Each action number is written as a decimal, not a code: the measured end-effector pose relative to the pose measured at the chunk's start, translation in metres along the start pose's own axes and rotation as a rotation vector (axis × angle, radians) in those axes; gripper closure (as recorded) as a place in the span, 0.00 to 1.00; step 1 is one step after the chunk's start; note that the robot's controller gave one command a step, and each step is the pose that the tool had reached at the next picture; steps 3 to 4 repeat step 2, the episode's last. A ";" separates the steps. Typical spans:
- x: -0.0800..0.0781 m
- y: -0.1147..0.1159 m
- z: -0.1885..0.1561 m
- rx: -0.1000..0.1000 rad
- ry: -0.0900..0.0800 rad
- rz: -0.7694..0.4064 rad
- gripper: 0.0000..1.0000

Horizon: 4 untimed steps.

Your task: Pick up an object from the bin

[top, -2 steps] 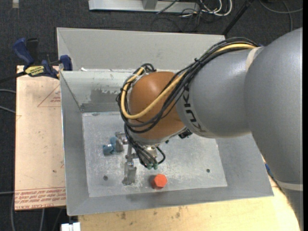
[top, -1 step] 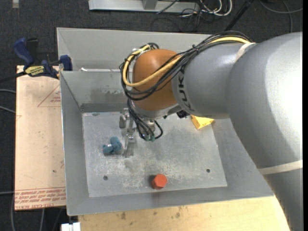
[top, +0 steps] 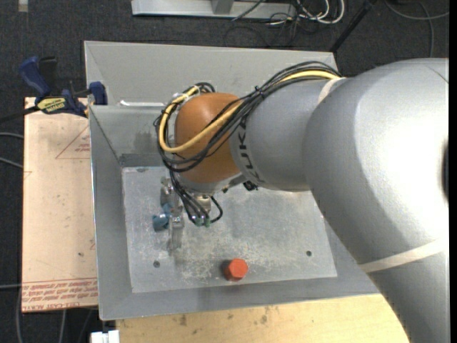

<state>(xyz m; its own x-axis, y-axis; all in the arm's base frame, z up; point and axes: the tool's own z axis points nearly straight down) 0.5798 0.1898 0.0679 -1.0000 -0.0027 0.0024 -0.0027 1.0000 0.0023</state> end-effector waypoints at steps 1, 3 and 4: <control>-0.002 -0.002 -0.002 0.000 -0.003 0.005 1.00; 0.000 0.008 -0.197 -0.002 -0.014 -0.063 1.00; 0.000 0.008 -0.197 -0.002 -0.014 -0.063 1.00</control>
Offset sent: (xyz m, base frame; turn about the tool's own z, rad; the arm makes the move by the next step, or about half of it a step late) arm 0.0000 0.0000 0.0000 0.0000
